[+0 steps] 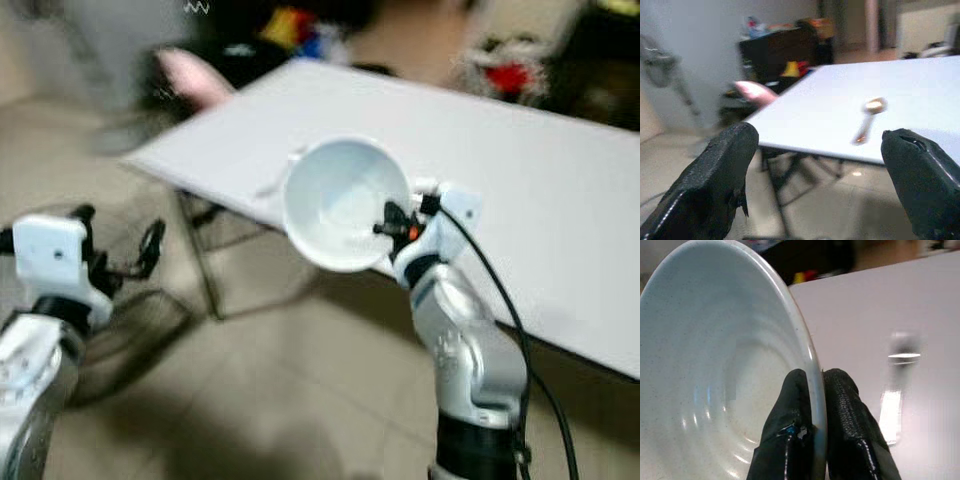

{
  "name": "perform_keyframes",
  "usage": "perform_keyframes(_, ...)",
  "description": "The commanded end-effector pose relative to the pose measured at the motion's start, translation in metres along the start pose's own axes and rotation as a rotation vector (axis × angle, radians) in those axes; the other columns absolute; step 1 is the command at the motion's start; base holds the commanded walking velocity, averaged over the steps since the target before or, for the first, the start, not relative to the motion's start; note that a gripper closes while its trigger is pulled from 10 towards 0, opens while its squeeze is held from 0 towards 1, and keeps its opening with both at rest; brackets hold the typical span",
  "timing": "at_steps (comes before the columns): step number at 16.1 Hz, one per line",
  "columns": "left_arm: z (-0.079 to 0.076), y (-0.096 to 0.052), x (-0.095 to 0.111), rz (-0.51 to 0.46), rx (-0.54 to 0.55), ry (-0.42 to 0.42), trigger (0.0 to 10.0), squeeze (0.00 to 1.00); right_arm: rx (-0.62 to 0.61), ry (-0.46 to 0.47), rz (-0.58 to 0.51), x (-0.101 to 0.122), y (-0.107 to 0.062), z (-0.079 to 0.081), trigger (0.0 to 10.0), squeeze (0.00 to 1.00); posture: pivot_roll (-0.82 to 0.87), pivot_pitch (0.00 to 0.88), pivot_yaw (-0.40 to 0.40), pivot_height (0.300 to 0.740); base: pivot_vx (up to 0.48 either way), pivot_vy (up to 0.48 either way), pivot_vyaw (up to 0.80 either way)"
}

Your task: Setting the table

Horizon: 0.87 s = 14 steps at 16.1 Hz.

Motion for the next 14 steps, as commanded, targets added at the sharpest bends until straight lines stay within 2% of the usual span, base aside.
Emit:
perform_keyframes(1,0.005,0.000,0.002,-0.007,0.003,0.015,10.0,0.00,0.044,0.018,-0.023,0.008,0.003,0.014,10.0,0.00,-0.08,0.000,0.023,0.740,0.439,0.000,0.00)
perform_keyframes(5,0.011,0.002,0.001,-0.008,0.005,0.030,10.0,0.00,0.070,0.028,-0.010,0.006,0.005,0.020,10.0,0.00,-0.08,0.000,0.024,0.740,0.437,0.000,0.00)
perform_keyframes(14,0.004,0.007,0.000,-0.011,-0.034,0.029,10.0,0.00,0.013,0.044,-0.015,0.007,0.004,0.007,10.0,0.00,-0.09,0.000,0.037,0.740,0.436,0.000,0.00)
Point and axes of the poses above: a point about 5 cm out from each wrist's last joint towards the gripper, its own y axis pointing out of the wrist towards the gripper, its own x axis along the axis of the wrist's last joint, z = x × y, the point moved 6 cm from there along y, pointing out of the wrist towards the gripper, and after that the axes turned 11 degrees about y, right-handed, at the moved point
